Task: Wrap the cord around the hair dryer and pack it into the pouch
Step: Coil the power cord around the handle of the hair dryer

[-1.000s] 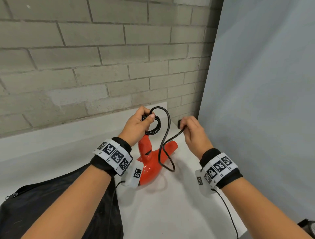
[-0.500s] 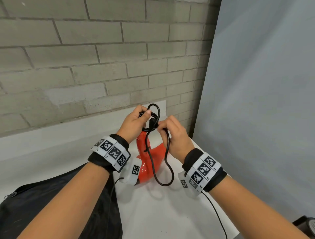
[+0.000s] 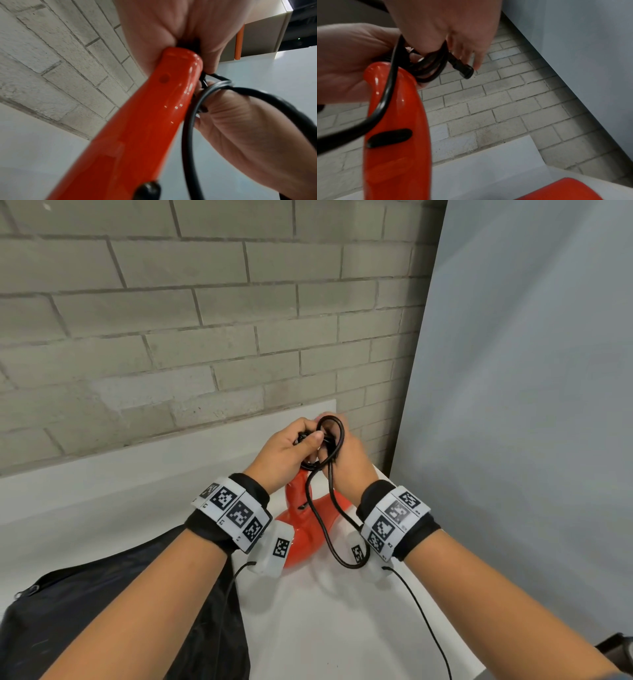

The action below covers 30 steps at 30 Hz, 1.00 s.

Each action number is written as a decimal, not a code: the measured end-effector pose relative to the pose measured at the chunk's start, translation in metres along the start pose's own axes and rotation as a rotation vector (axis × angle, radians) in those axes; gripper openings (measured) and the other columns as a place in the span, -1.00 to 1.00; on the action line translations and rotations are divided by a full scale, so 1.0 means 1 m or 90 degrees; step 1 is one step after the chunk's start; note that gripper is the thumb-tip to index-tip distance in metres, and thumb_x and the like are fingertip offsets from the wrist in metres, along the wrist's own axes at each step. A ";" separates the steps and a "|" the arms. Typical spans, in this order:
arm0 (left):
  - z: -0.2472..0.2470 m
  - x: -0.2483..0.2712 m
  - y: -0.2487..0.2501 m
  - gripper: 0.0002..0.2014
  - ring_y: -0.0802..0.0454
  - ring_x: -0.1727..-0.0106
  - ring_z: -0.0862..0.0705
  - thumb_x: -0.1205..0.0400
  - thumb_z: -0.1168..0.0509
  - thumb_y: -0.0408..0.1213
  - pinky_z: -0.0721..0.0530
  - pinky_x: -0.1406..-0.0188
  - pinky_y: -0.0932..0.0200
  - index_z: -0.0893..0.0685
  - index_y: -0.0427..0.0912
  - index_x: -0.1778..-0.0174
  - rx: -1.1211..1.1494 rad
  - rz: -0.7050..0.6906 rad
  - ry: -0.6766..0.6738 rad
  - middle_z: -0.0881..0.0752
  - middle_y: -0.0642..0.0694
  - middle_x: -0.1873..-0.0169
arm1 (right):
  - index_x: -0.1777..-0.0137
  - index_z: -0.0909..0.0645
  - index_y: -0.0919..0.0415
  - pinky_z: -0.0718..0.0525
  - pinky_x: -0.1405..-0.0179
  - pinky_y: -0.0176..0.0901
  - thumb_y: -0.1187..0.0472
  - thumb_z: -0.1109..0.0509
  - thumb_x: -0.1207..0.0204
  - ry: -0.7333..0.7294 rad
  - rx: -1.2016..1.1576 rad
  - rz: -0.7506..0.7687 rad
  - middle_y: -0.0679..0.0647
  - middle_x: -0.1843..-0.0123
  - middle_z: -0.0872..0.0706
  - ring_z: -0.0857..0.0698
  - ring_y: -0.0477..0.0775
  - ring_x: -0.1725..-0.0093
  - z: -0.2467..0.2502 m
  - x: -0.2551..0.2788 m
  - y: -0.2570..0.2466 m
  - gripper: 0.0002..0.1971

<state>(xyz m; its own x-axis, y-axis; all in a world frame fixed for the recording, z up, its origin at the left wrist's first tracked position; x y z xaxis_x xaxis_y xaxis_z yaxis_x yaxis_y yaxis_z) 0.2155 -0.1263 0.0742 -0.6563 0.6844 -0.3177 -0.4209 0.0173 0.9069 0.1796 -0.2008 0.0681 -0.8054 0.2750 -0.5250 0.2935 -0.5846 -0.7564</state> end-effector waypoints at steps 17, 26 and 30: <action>-0.005 -0.002 0.005 -0.74 0.21 0.32 -0.56 -0.66 -0.12 -0.38 -0.54 0.31 0.51 -0.54 0.02 -0.18 -0.022 -0.037 0.058 -0.55 0.02 0.26 | -0.33 -0.47 0.24 -0.55 -0.24 -0.02 0.30 -0.01 -0.66 -0.405 0.481 -0.310 0.23 -0.25 -0.64 -0.61 0.23 -0.24 0.005 0.061 0.131 -0.67; 0.016 -0.002 0.000 -0.85 0.28 0.52 -0.47 -0.67 -0.10 -0.36 -0.49 0.53 0.50 -0.52 -0.07 -0.03 0.016 -0.005 0.140 -0.50 0.02 0.33 | -0.36 -0.46 0.34 -0.51 -0.37 0.01 0.27 -0.04 -0.66 -0.433 0.544 -0.421 0.23 -0.38 -0.58 -0.56 0.24 -0.36 0.006 0.070 0.151 -0.66; 0.011 -0.002 -0.002 -0.81 0.30 0.64 -0.40 -0.68 -0.08 -0.36 -0.42 0.58 0.48 -0.53 0.01 0.09 0.045 -0.001 0.116 -0.49 -0.03 0.40 | -0.35 -0.50 0.40 -0.50 -0.36 -0.03 0.27 -0.16 -0.64 -0.558 0.627 -0.446 0.27 -0.38 -0.60 -0.57 0.23 -0.37 -0.002 0.081 0.146 -0.66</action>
<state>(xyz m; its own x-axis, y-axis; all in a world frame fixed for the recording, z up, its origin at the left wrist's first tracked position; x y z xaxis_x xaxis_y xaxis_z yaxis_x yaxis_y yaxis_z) 0.2245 -0.1197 0.0764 -0.7605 0.5414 -0.3584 -0.3814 0.0742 0.9214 0.1588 -0.2620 -0.0853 -0.7823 0.3855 0.4893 -0.4428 -0.8966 -0.0015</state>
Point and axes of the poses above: each hand's wrist, its own x-axis away from the middle knuckle, its own z-axis out of the back of the hand, y = z × x, the point moved 10 cm from there along -x, towards the middle knuckle
